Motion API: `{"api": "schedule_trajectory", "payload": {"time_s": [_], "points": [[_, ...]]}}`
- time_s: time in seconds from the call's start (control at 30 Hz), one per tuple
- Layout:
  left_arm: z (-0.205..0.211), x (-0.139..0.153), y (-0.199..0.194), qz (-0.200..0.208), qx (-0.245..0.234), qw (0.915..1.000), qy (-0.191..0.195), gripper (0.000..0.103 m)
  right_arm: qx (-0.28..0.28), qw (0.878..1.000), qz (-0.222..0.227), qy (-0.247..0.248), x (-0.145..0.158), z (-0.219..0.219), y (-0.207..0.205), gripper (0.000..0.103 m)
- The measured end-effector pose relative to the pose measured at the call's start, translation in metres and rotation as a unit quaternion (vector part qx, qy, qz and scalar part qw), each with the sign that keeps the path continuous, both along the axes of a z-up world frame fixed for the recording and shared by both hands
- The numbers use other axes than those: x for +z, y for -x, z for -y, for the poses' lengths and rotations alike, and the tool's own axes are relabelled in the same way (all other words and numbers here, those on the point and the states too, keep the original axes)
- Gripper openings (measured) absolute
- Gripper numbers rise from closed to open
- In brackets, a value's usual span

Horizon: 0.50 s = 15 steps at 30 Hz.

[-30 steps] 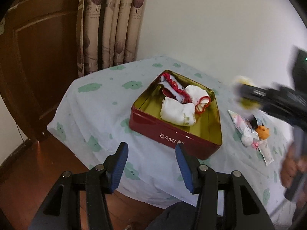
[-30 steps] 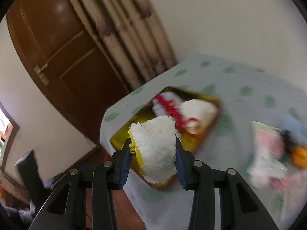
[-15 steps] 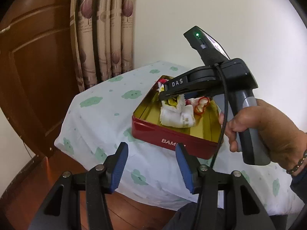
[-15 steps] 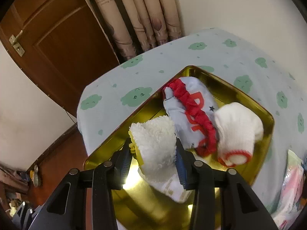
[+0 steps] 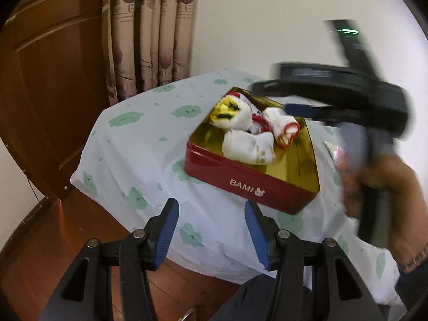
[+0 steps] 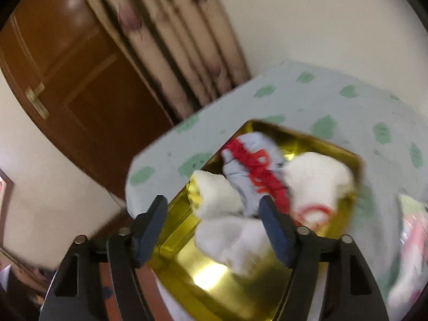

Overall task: Organize soft objects
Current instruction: 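Carry the fluffy sock into the tin and open the right tool, then reach the left tool to the pink-and-white packet and grasp it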

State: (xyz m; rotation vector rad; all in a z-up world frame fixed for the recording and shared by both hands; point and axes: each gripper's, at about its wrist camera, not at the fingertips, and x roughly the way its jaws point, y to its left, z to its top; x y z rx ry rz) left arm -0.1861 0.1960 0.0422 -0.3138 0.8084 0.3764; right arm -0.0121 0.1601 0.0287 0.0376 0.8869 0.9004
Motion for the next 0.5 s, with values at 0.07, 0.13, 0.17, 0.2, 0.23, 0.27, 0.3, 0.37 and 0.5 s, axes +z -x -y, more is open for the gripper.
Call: {"api": "schedule_trajectory", "payload": {"time_s": [0.07,0.13,0.17,0.2,0.23,0.27,0.3,0.37,0.5], "points": [[0.006,0.0,0.0,-0.001,-0.01,0.9999,-0.011,0.053,-0.031,0.999,0.02,-0.025,0.005,0.045,0.015,0.078],[0.013,0.0,-0.002,-0.003,-0.023,0.9995,-0.022,0.053,-0.07,0.996,0.046,-0.027,0.004,0.1,0.034,0.082],[0.017,-0.001,-0.003,-0.006,-0.035,0.9992,-0.019,0.053,-0.093,0.994,0.06,-0.015,0.002,0.127,0.042,0.084],[0.021,-0.002,-0.004,-0.007,-0.046,0.9988,-0.014,0.053,-0.125,0.989,0.077,0.006,-0.002,0.155,0.054,0.085],[0.026,-0.003,-0.005,-0.007,-0.061,0.9981,-0.007,0.053,-0.16,0.982,0.093,0.034,-0.007,0.186,0.065,0.087],[0.03,-0.003,-0.005,-0.005,-0.072,0.9974,-0.003,0.053,-0.183,0.976,0.106,0.058,-0.01,0.206,0.072,0.091],[0.035,-0.003,-0.006,-0.002,-0.084,0.9965,0.0,0.053,-0.212,0.965,0.121,0.097,-0.017,0.234,0.079,0.092],[0.049,-0.004,-0.008,-0.002,-0.111,0.9939,0.001,0.053,-0.261,0.943,0.126,0.162,-0.03,0.283,0.084,0.092],[0.08,-0.007,-0.013,-0.006,-0.156,0.9875,-0.016,0.053,-0.331,0.905,0.118,0.24,-0.056,0.362,0.086,0.092]]}}
